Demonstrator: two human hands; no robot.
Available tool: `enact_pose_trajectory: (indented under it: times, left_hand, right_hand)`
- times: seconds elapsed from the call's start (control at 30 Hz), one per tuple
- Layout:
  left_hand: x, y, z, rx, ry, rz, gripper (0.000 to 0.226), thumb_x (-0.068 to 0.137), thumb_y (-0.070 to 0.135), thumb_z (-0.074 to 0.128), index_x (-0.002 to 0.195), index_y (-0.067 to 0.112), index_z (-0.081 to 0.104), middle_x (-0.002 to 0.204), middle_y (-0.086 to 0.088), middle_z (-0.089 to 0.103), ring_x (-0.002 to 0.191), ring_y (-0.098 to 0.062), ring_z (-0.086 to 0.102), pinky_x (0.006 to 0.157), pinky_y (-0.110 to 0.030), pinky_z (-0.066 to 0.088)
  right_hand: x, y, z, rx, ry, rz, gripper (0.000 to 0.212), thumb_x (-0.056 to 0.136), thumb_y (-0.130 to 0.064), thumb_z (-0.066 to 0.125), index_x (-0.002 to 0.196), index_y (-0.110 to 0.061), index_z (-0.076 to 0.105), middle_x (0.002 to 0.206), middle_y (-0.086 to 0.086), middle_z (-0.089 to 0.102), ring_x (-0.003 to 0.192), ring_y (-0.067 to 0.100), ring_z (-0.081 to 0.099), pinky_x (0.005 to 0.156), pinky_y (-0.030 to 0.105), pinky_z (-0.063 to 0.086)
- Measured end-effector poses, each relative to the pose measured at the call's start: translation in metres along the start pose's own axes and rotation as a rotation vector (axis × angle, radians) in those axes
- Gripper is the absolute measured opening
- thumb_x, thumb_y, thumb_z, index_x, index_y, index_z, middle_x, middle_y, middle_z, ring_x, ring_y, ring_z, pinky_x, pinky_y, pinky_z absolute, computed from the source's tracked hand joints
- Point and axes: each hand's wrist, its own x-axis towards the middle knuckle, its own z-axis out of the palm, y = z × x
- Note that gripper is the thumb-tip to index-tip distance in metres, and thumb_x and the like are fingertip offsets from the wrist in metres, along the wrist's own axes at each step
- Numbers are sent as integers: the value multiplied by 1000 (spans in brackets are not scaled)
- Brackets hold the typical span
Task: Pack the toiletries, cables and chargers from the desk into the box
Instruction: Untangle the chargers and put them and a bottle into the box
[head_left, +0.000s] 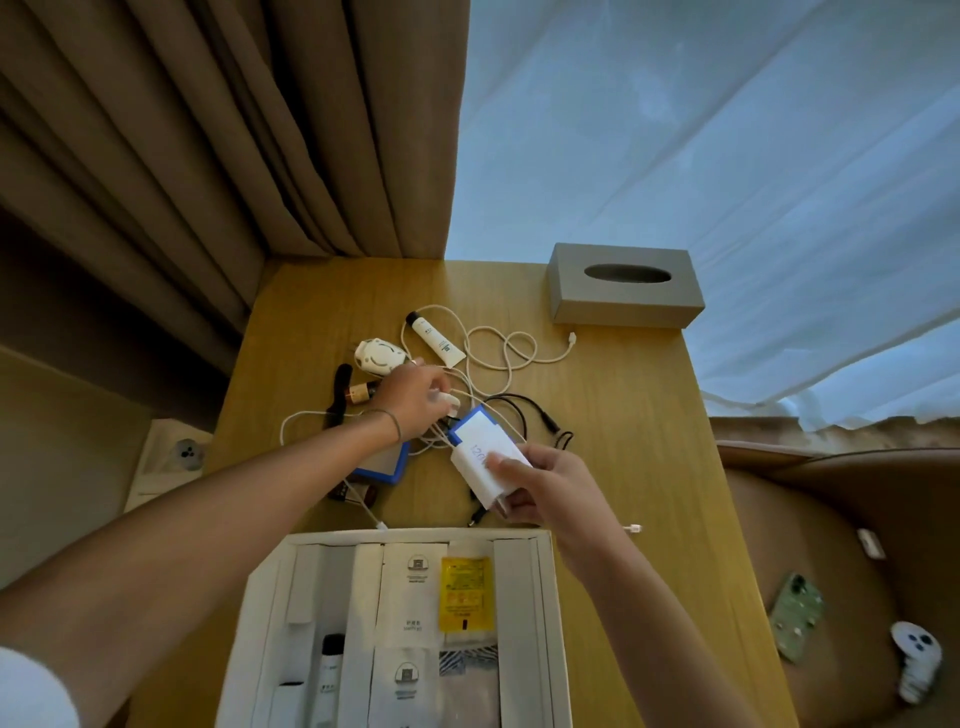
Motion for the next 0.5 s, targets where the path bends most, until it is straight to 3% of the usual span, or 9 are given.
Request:
enact_pose_trajectory:
  times: [0.13, 0.3, 0.37, 0.43, 0.5]
  left_hand:
    - [-16, 6, -19, -263, 45, -83, 19, 95, 25, 61, 109, 19, 70, 96, 0, 68, 85, -12, 61, 62, -22, 46]
    - [-41, 23, -48, -581, 190, -313, 22, 100, 22, 46, 93, 14, 65, 81, -2, 60, 76, -17, 56, 54, -24, 37]
    - [-55, 27, -60, -747, 222, -403, 24, 100, 21, 43, 96, 10, 63, 85, -9, 61, 79, -22, 56, 53, -25, 36]
    - [-75, 30, -69, -849, 224, -458, 31, 104, 27, 38, 112, 9, 62, 96, -11, 61, 74, -17, 55, 52, -23, 38]
    - [-97, 30, -77, -890, 217, -473, 40, 106, 38, 34, 125, 12, 58, 99, -9, 61, 70, -12, 53, 54, -20, 40]
  right_hand:
    - [-15, 3, 6, 17, -69, 8, 28, 87, -23, 77, 113, -14, 72, 93, 9, 78, 80, 23, 75, 70, 29, 60]
    - [-34, 14, 15, -42, -112, 13, 28, 86, -21, 78, 112, -17, 70, 99, 5, 79, 87, 21, 73, 71, 27, 55]
    - [-41, 23, 23, -58, -131, 27, 29, 85, -21, 78, 113, -18, 70, 102, 3, 79, 98, 24, 73, 82, 34, 56]
    - [-48, 35, 33, -99, -141, 49, 34, 82, -24, 81, 114, -20, 69, 104, 0, 79, 104, 23, 73, 94, 42, 54]
    - [-54, 50, 45, -135, -140, 55, 33, 81, -23, 82, 111, -19, 70, 102, -2, 80, 100, 17, 74, 91, 40, 54]
